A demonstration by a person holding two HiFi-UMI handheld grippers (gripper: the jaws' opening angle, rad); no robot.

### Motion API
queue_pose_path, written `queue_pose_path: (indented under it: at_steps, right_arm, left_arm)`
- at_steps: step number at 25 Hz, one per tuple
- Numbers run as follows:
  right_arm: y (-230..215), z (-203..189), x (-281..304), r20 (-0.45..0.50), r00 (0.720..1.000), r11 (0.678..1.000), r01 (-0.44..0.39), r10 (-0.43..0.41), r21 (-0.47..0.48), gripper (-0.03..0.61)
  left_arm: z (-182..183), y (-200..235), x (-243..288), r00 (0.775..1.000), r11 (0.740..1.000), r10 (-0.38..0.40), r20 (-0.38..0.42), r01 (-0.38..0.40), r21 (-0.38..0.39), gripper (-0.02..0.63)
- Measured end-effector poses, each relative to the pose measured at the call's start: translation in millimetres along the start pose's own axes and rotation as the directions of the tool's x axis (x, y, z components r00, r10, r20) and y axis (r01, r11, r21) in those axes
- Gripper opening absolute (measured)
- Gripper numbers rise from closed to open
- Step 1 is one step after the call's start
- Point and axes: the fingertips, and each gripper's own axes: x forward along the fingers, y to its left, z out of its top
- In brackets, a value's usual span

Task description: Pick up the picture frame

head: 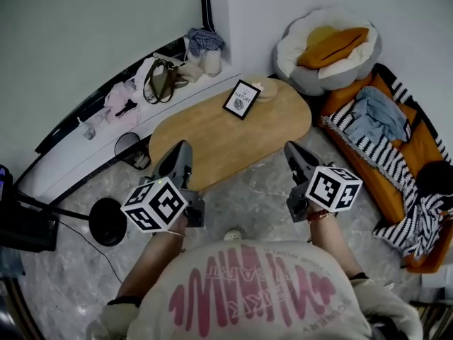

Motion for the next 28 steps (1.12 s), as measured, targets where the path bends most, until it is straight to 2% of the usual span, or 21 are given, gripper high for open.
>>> queue_pose_path:
  at_steps: [4, 9, 17, 21, 28]
  right_arm:
    - [-2, 13, 39, 0.012, 1.0, 1.0, 0.017, -0.017, -0.003, 0.005]
    - [-11, 13, 67, 0.01, 0.999, 0.999, 0.053, -0.053, -0.014, 0.005]
    - [-43, -8, 91, -0.062, 0.991, 0.993, 0.117, -0.117, -0.004, 0.005]
    - [-61, -7, 117, -0.093, 0.989, 0.994, 0.113, -0.112, 0.005, 0.006]
    - [-94, 21, 189, -0.135, 0.989, 0.998, 0.063, -0.066, -0.026, 0.005]
  left_arm:
    - [19, 24, 28, 1.0, 1.0, -0.012, -0.004, 0.012, 0.001, 0.003]
    - [23, 48, 53, 0.999, 1.0, -0.028, -0.016, 0.028, 0.011, 0.003]
    - [-9, 75, 84, 0.996, 0.998, -0.009, -0.093, 0.004, -0.058, 0.003]
    - [-11, 84, 107, 0.995, 0.998, 0.004, -0.1, -0.01, -0.063, 0.003]
    - [-1, 106, 173, 0.994, 0.996, 0.054, -0.094, -0.06, -0.066, 0.003]
